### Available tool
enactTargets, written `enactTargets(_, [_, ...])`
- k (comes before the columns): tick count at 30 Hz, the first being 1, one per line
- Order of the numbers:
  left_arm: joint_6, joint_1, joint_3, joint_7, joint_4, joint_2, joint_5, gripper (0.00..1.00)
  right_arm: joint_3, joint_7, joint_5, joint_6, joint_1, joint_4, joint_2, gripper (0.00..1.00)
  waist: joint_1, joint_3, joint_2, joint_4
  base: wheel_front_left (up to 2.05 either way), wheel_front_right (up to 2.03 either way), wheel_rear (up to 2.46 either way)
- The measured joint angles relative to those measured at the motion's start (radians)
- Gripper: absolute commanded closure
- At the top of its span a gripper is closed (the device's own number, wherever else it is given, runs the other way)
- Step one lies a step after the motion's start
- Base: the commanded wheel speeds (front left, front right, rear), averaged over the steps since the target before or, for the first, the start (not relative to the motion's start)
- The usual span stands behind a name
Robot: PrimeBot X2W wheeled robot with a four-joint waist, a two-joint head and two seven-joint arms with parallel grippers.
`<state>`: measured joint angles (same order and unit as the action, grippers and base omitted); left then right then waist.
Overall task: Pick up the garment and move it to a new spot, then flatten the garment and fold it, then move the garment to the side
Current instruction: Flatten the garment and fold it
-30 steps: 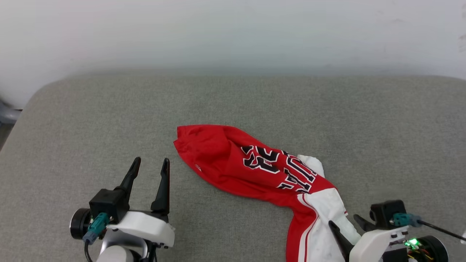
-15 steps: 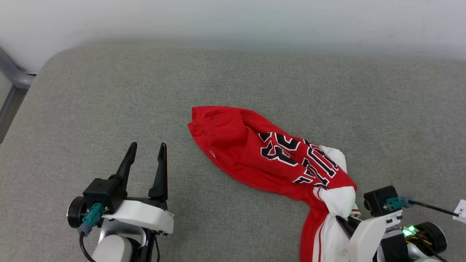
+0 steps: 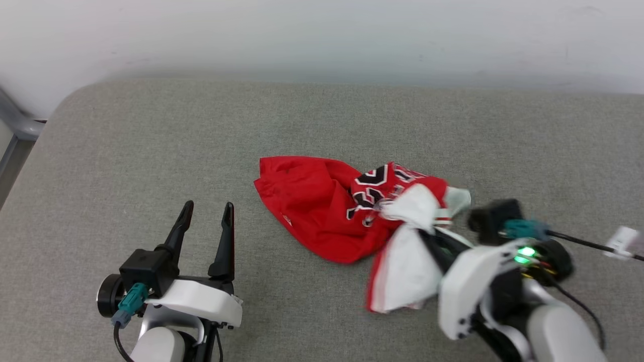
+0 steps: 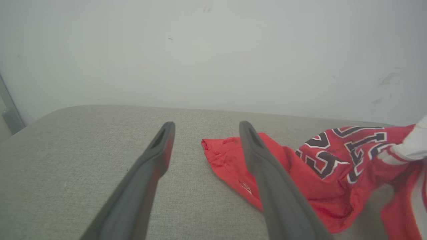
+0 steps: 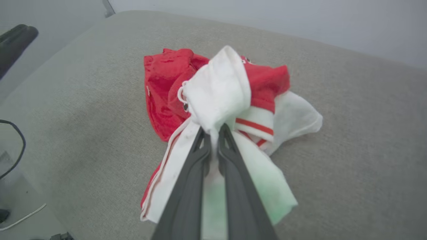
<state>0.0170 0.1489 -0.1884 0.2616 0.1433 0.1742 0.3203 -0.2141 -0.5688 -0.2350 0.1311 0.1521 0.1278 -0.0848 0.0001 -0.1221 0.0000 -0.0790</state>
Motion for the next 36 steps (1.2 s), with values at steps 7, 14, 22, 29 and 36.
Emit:
enactTargets(7, [-0.017, 0.02, -0.012, 0.0, 0.016, -0.019, -0.003, 0.0, -0.206, 0.032, -0.068, 0.0, 0.114, -0.143, 0.03, 1.0, 0.0, -0.023, 0.0, -0.02, 0.0, 0.0, 0.0])
enactTargets(14, [-0.031, 0.042, -0.011, 0.0, 0.028, -0.035, -0.008, 0.0, -0.431, 0.061, -0.182, 0.0, 0.151, -0.305, 0.033, 0.78, 0.0, -0.074, 0.0, -0.049, 0.0, 0.0, 0.0])
enactTargets(22, [-0.042, 0.056, 0.004, 0.0, 0.045, -0.051, -0.019, 0.0, -0.495, 0.221, -0.216, 0.0, 0.193, -0.381, 0.033, 0.0, 0.0, -0.1, 0.0, -0.049, 0.0, 0.0, 0.0])
enactTargets(29, [-0.046, 0.054, 0.017, 0.0, 0.057, -0.052, -0.029, 0.0, -0.449, 0.369, -0.175, 0.0, 0.193, -0.292, 0.034, 0.0, 0.0, -0.07, 0.0, -0.026, 0.0, 0.0, 0.0])
enactTargets(36, [-0.047, 0.031, 0.027, 0.0, 0.062, -0.044, -0.044, 0.0, -0.248, 0.482, -0.097, 0.0, 0.09, -0.16, 0.034, 0.0, -0.0001, -0.019, 0.0, -0.003, 0.0, 0.0, 0.0])
